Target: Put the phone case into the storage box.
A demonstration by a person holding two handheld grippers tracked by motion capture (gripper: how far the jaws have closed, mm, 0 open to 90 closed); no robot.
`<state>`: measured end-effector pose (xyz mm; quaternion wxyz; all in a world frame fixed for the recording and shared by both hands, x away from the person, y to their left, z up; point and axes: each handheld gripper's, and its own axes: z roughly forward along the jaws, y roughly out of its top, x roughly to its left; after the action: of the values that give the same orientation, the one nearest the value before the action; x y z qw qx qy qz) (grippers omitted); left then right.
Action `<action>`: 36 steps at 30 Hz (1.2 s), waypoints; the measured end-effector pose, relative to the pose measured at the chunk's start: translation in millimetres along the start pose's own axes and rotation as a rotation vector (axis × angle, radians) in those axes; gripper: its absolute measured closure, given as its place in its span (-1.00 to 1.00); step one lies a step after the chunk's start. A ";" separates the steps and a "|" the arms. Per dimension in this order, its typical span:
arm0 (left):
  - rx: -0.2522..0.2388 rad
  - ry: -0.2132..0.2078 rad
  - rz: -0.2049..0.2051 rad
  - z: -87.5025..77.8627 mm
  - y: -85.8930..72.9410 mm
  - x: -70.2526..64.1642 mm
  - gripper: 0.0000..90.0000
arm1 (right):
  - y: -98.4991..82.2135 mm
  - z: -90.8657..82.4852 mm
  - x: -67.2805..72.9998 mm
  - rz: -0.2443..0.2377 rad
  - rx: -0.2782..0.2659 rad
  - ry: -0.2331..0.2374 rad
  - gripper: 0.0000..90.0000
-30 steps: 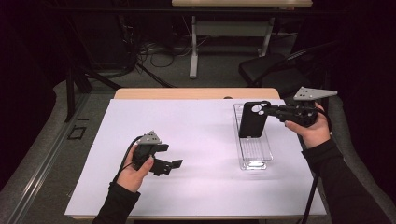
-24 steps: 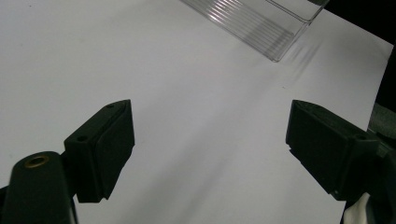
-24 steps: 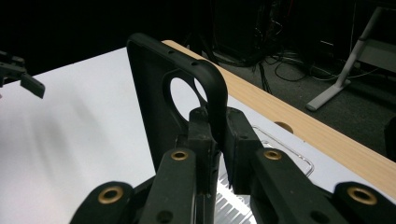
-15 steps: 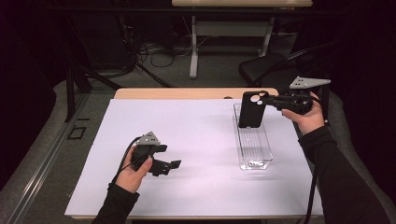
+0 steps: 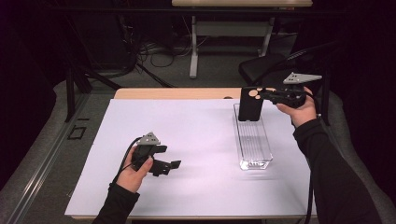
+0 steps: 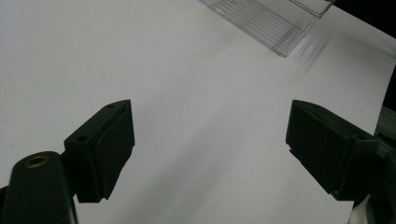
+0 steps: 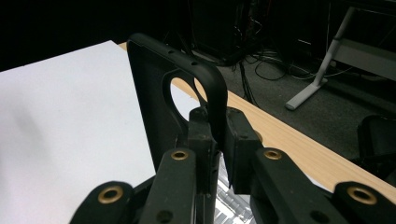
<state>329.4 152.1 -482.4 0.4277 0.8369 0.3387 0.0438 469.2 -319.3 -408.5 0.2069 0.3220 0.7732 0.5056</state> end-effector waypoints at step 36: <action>0.015 0.001 -0.011 3.5 -4.0 1.3 -0.64 | -28.9 42.9 -23.0 -0.083 -0.040 -0.056 0.85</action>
<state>329.5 152.1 -487.9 0.4216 0.8381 0.3439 0.0392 504.8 -315.8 -452.3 0.2558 0.2994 0.7694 0.5029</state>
